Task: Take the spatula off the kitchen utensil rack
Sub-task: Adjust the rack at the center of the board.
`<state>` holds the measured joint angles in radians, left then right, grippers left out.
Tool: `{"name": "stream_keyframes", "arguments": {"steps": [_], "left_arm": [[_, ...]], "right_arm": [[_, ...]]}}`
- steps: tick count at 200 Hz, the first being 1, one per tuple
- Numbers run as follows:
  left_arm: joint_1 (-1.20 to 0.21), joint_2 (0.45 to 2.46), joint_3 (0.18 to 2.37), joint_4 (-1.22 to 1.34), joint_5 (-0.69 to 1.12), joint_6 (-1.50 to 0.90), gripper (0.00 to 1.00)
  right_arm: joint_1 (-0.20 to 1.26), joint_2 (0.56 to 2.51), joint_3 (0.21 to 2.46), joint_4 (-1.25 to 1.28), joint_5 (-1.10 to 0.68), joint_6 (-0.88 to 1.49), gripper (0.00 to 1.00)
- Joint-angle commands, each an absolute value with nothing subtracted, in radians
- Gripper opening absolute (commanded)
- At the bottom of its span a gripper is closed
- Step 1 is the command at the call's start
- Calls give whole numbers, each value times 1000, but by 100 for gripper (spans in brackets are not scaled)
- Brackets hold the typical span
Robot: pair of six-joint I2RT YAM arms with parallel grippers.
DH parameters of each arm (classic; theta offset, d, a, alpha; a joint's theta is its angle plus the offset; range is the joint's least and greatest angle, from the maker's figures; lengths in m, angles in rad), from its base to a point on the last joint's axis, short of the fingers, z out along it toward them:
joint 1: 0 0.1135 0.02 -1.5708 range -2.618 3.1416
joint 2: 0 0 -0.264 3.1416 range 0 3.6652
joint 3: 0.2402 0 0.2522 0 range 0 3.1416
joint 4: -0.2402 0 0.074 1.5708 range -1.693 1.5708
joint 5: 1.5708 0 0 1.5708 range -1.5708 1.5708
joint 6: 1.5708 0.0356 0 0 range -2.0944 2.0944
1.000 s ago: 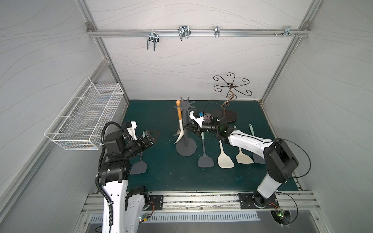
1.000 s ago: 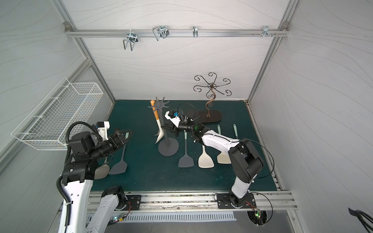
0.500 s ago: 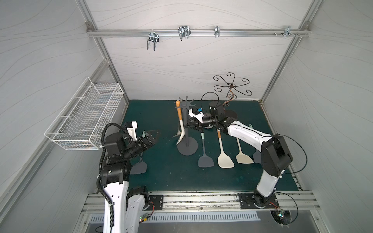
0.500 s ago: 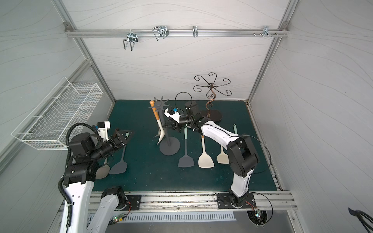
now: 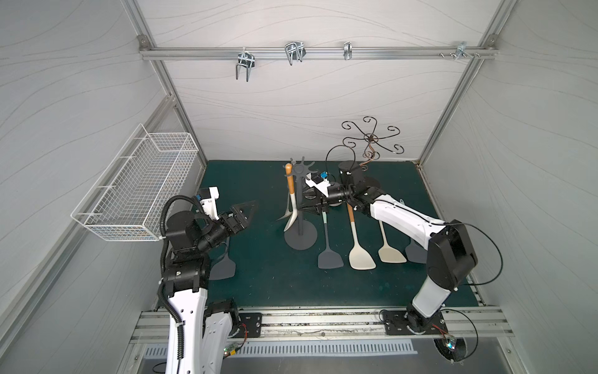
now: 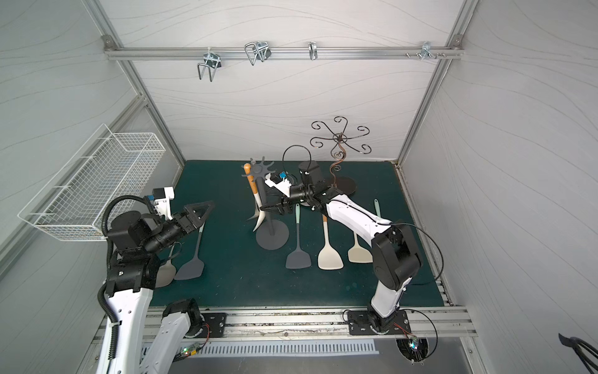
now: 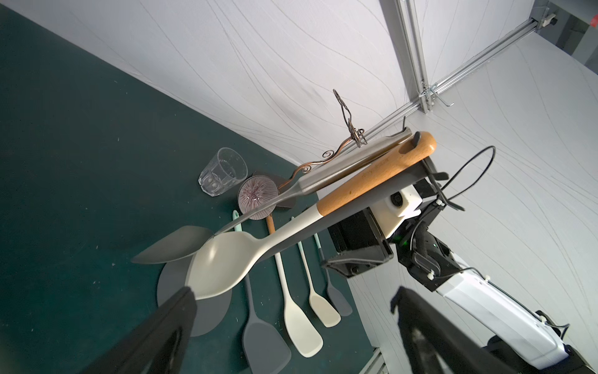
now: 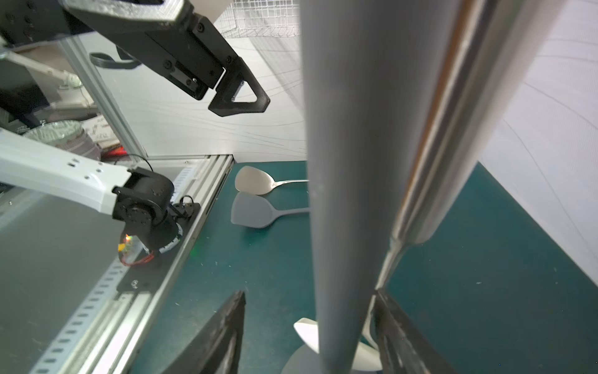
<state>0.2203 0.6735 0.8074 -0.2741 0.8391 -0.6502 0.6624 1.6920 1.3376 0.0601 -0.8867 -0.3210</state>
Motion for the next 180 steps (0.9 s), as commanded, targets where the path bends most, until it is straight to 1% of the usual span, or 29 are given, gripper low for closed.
{"name": "stream_keyframes", "arguments": {"steps": [1,18,24,44,51,73,91,95,109,117,136,155,180], "left_arm": [[200,696,816,-115,870,-632,99],[147,722,825,-75,867,-566,99],[120,735,834,-84,852,-521,99],[40,806,890,-126,834,-373,99],[21,830,901,-121,840,-332,99],[-5,881,895,-52,871,-227,95],[-8,920,875,25,885,-201,93],[-9,931,876,38,895,-202,91],[-15,972,876,81,922,-230,77],[-26,987,876,108,924,-246,71],[-68,1005,851,175,888,-267,65],[-123,1027,852,180,838,-257,56],[-177,1048,845,195,786,-222,52]], "right_arm": [[655,1604,1291,79,-838,-286,68],[647,1549,1238,100,-801,-239,70],[645,1527,1220,106,-786,-223,73],[641,1441,1148,116,-717,-172,74],[641,1409,1115,130,-677,-120,74],[637,1319,1038,143,-600,-36,75],[635,1248,990,139,-554,17,75],[635,1233,982,135,-544,22,75],[629,1180,957,116,-516,38,76],[626,1154,949,104,-509,46,76],[616,1093,922,93,-494,85,77],[615,1037,879,117,-476,153,77],[615,979,823,149,-453,227,78]]}}
